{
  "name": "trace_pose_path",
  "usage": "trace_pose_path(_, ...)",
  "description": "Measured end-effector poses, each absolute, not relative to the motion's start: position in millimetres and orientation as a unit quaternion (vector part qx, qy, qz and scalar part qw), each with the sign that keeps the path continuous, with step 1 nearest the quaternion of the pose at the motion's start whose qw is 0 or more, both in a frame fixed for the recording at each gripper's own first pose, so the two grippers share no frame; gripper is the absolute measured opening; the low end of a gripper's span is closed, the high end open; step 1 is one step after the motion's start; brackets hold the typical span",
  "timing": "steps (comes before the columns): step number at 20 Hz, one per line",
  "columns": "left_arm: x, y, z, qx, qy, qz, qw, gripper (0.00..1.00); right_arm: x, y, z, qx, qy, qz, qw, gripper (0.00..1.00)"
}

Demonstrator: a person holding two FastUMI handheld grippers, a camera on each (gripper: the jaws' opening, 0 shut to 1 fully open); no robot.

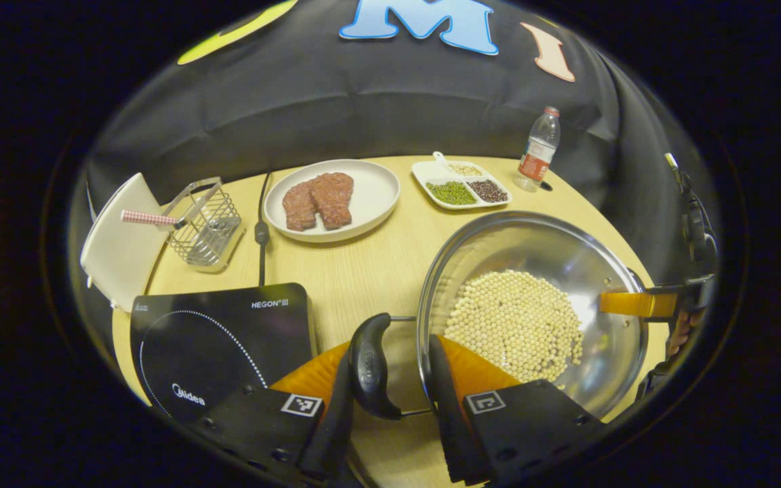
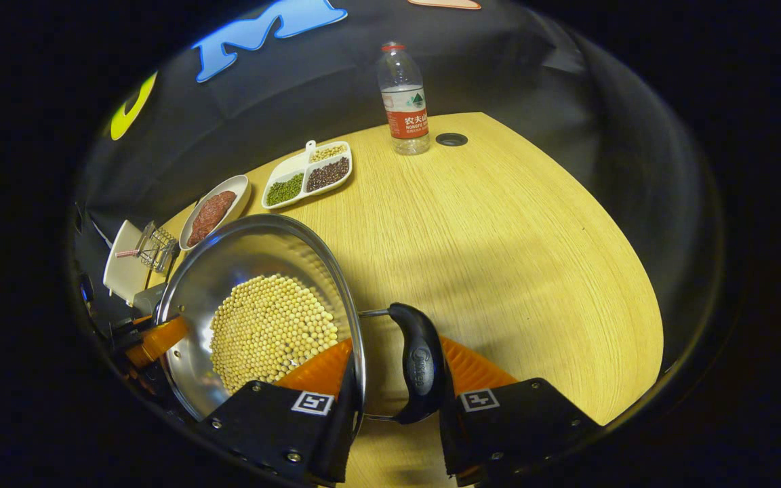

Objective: First push the handle of the pot to place it horizontally, then grasp the pot with both hands and set it on the induction cooktop.

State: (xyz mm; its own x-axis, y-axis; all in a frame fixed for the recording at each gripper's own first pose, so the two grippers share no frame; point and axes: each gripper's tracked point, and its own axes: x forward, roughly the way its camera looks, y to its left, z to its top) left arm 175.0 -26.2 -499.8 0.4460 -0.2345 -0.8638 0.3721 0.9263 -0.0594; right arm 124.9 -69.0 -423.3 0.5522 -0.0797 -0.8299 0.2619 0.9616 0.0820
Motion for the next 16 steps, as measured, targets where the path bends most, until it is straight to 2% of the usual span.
trace_pose_path(2, 171, -28, -493, 0.072, 0.492, -0.178, 0.849, 0.65, 125, -69, -422, 0.095, 0.467, -0.097, 0.874, 0.53)
trace_pose_path(3, 168, -29, -488, 0.072, 0.49, -0.178, 0.85, 0.59, 123, -69, -420, 0.093, 0.47, -0.095, 0.873, 0.53)
trace_pose_path(4, 166, -29, -482, 0.075, 0.488, -0.178, 0.851, 0.62, 123, -70, -417, 0.089, 0.474, -0.093, 0.871, 0.53)
trace_pose_path(8, 159, -23, -450, 0.061, 0.475, -0.166, 0.862, 0.62, 125, -67, -396, 0.076, 0.473, -0.088, 0.874, 0.53)
trace_pose_path(9, 157, -18, -440, 0.057, 0.472, -0.162, 0.865, 0.59, 123, -61, -389, 0.071, 0.471, -0.086, 0.875, 0.53)
trace_pose_path(12, 151, 4, -418, 0.047, 0.467, -0.148, 0.871, 0.59, 116, -43, -370, 0.059, 0.465, -0.078, 0.88, 0.53)
trace_pose_path(13, 149, 14, -411, 0.045, 0.464, -0.144, 0.873, 0.62, 115, -36, -364, 0.055, 0.462, -0.074, 0.882, 0.53)
trace_pose_path(15, 149, 35, -397, 0.045, 0.456, -0.136, 0.879, 0.62, 111, -17, -354, 0.049, 0.458, -0.064, 0.885, 0.53)
trace_pose_path(16, 150, 46, -391, 0.044, 0.453, -0.131, 0.881, 0.59, 110, -5, -351, 0.048, 0.458, -0.059, 0.886, 0.53)
